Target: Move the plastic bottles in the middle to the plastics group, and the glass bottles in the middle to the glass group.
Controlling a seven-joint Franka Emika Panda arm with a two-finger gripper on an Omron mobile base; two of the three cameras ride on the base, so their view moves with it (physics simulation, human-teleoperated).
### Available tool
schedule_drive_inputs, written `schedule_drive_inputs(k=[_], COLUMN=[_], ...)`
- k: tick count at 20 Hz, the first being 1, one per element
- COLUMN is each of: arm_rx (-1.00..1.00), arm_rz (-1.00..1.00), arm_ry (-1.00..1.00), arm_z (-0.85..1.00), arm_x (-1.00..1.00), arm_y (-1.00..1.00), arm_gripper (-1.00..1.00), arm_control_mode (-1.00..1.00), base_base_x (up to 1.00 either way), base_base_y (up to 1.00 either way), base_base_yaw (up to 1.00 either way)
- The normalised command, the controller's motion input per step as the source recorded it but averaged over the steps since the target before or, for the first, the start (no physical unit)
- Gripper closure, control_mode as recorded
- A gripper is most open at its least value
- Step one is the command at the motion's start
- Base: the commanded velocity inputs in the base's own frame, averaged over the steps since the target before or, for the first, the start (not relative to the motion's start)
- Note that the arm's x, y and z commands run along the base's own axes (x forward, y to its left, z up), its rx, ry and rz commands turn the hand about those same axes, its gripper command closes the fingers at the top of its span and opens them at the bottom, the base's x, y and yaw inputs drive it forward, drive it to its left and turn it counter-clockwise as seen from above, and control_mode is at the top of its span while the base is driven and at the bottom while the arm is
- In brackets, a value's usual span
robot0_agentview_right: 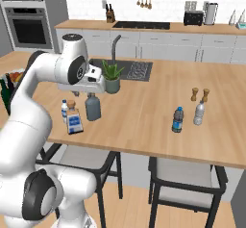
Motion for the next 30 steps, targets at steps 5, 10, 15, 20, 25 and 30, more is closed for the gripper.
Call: schedule_drive_inputs(k=[5, 10, 15, 20, 25, 30], arm_rx=[0.0, -0.01, -0.01, 0.01, 0.0, 0.0], arm_rz=[0.01, -0.04, -0.02, 0.01, 0.0, 0.0], arm_ry=[-0.01, 0.0, 0.01, 0.0, 0.0, 0.05], arm_z=[-0.08, -0.33, -0.29, -0.14, -0.17, -0.24], arm_x=[-0.41, -0.23, 0.39, 0.72, 0.73, 0.6], arm_y=[0.08, 0.73, 0.78, 0.38, 0.14, 0.06], arm_gripper=[-1.0, -1.0, -1.0, -1.0, -1.0, -1.0], arm_control_mode=[-1.0, -1.0, -1.0, -1.0, -1.0, -1.0], base_base_x=[0.0, 0.0, 0.0, 0.0, 0.0, 0.0], base_base_y=[0.0, 0.0, 0.0, 0.0, 0.0, 0.0], base_base_yaw=[0.0, 0.0, 0.0, 0.0, 0.0, 0.0])
